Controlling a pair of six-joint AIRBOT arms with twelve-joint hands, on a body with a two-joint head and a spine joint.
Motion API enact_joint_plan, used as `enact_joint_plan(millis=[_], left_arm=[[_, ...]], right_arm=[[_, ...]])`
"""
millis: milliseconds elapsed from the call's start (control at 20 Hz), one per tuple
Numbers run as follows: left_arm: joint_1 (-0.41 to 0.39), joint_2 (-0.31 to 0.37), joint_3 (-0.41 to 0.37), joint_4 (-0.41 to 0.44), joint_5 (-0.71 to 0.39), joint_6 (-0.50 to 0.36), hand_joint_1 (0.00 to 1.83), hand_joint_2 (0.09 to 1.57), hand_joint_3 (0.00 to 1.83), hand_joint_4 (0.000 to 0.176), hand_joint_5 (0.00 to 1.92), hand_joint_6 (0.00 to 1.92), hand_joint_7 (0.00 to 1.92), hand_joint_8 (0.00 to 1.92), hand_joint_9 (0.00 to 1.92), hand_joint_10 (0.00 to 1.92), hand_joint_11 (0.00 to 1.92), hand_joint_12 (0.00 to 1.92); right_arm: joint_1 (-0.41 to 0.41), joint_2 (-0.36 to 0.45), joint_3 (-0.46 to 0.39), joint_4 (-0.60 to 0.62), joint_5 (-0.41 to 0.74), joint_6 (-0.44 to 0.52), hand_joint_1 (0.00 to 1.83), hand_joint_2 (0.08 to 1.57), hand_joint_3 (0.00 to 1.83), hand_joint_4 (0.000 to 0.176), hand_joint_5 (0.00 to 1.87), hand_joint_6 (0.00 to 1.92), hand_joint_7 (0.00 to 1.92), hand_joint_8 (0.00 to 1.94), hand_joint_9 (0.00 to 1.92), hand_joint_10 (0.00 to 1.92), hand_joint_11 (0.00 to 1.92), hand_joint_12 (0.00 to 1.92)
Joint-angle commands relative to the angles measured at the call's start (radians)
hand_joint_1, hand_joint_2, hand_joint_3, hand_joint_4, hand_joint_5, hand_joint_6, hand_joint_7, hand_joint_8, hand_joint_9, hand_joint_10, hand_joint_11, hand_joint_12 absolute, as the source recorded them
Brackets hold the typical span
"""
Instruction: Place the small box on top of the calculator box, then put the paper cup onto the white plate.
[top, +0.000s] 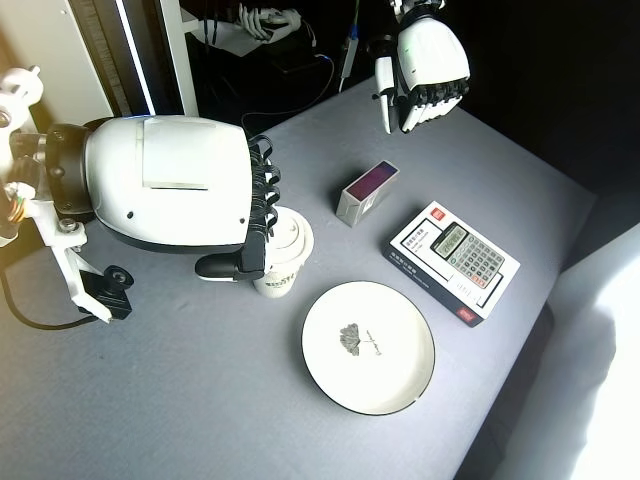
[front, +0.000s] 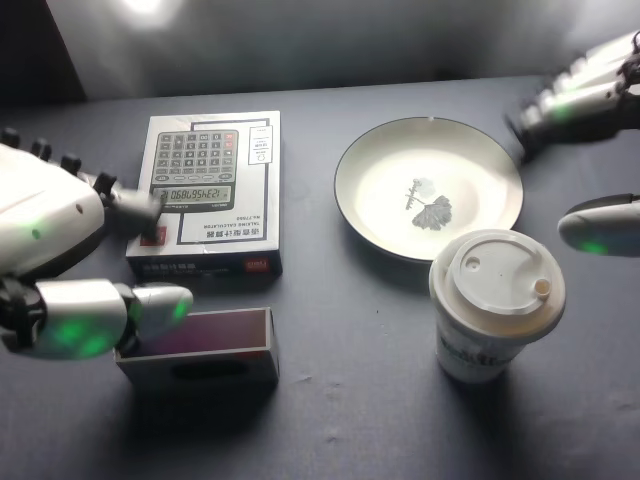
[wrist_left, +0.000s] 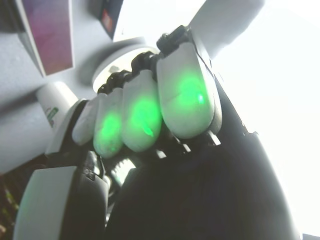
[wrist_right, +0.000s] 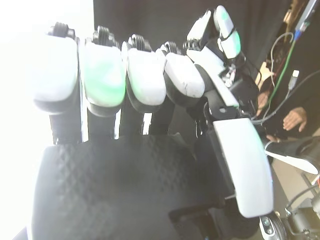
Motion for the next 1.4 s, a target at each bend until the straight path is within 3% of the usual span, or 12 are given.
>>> enact_joint_plan(millis=[0,100,250,350,550,700,750,800,900,1100,1150,1350], left_arm=[[-0.020,0.009,0.005,0.001,-0.076,0.023,0.00,1.29,0.01,0.000,0.30,0.00,0.26,0.00,0.22,0.01,0.00,0.45],[-0.035,0.009,0.005,-0.010,-0.064,0.039,0.00,1.29,0.00,0.000,0.27,0.00,0.24,0.01,0.20,0.01,0.00,0.40],[-0.038,0.009,0.004,-0.015,-0.063,0.039,0.00,1.30,0.00,0.000,0.31,0.00,0.28,0.00,0.25,0.00,0.00,0.52],[-0.039,0.008,0.003,-0.018,-0.060,0.041,0.05,1.29,0.00,0.000,0.29,0.00,0.27,0.00,0.25,0.00,0.00,0.50],[-0.049,0.006,-0.010,-0.119,-0.050,0.118,0.61,1.11,0.00,0.000,0.23,0.00,0.22,0.00,0.21,0.00,0.00,0.54],[-0.059,-0.002,-0.018,-0.147,-0.036,0.153,1.00,1.05,0.00,0.000,0.14,0.00,0.11,0.00,0.11,0.00,0.00,0.31],[-0.053,-0.004,-0.023,-0.165,-0.029,0.169,1.08,1.04,0.00,0.000,0.15,0.00,0.12,0.00,0.11,0.00,0.00,0.30],[-0.042,-0.004,-0.028,-0.174,-0.041,0.169,1.13,1.01,0.00,0.000,0.17,0.00,0.15,0.00,0.13,0.00,0.00,0.40],[0.007,-0.004,-0.057,-0.199,-0.123,0.165,1.18,0.99,0.00,0.000,0.20,0.01,0.18,0.01,0.15,0.01,0.00,0.51],[0.094,-0.031,-0.097,-0.241,-0.272,0.134,1.21,1.01,0.00,0.000,0.17,0.00,0.16,0.00,0.15,0.00,0.00,0.52],[0.106,-0.039,-0.103,-0.252,-0.298,0.134,1.22,1.01,0.00,0.000,0.18,0.00,0.16,0.00,0.16,0.00,0.00,0.55],[0.128,-0.084,-0.109,-0.297,-0.341,0.149,1.23,1.00,0.00,0.000,0.20,0.01,0.17,0.00,0.16,0.00,0.00,0.54]], right_arm=[[0.014,0.011,-0.002,0.055,0.094,0.006,0.04,1.34,0.02,0.000,0.17,0.00,0.19,0.00,0.18,0.02,0.00,0.54],[0.013,0.012,-0.004,0.056,0.091,0.014,0.01,1.36,0.01,0.000,0.19,0.00,0.22,0.00,0.22,0.01,0.00,0.61],[0.013,0.012,-0.006,0.056,0.088,0.018,0.08,1.35,0.00,0.000,0.28,0.01,0.29,0.01,0.28,0.02,0.00,0.77],[0.012,0.012,-0.009,0.056,0.087,0.018,0.03,1.35,0.00,0.000,0.28,0.00,0.28,0.00,0.28,0.01,0.00,0.76],[0.014,0.013,-0.011,0.066,0.075,0.019,0.03,1.36,0.00,0.000,0.28,0.00,0.29,0.00,0.28,0.01,0.00,0.75],[0.014,0.013,-0.012,0.068,0.074,0.019,0.02,1.37,0.00,0.000,0.25,0.00,0.26,0.00,0.25,0.00,0.00,0.65],[0.014,0.013,-0.012,0.068,0.074,0.018,0.06,1.36,0.00,0.000,0.31,0.01,0.32,0.01,0.31,0.01,0.00,0.82],[0.014,0.013,-0.013,0.068,0.074,0.019,0.07,1.35,0.00,0.000,0.32,0.01,0.34,0.01,0.31,0.01,0.00,0.85],[0.014,0.013,-0.013,0.068,0.074,0.019,0.09,1.35,0.00,0.000,0.30,0.00,0.32,0.00,0.30,0.00,0.00,0.83],[0.014,0.012,-0.013,0.068,0.074,0.018,0.08,1.35,0.00,0.000,0.30,0.00,0.32,0.00,0.30,0.01,0.00,0.83],[0.014,0.012,-0.013,0.068,0.074,0.018,0.06,1.36,0.00,0.000,0.27,0.00,0.28,0.00,0.27,0.00,0.00,0.74],[0.013,0.012,-0.014,0.068,0.074,0.018,0.11,1.35,0.00,0.000,0.31,0.01,0.33,0.01,0.31,0.01,0.00,0.84]])
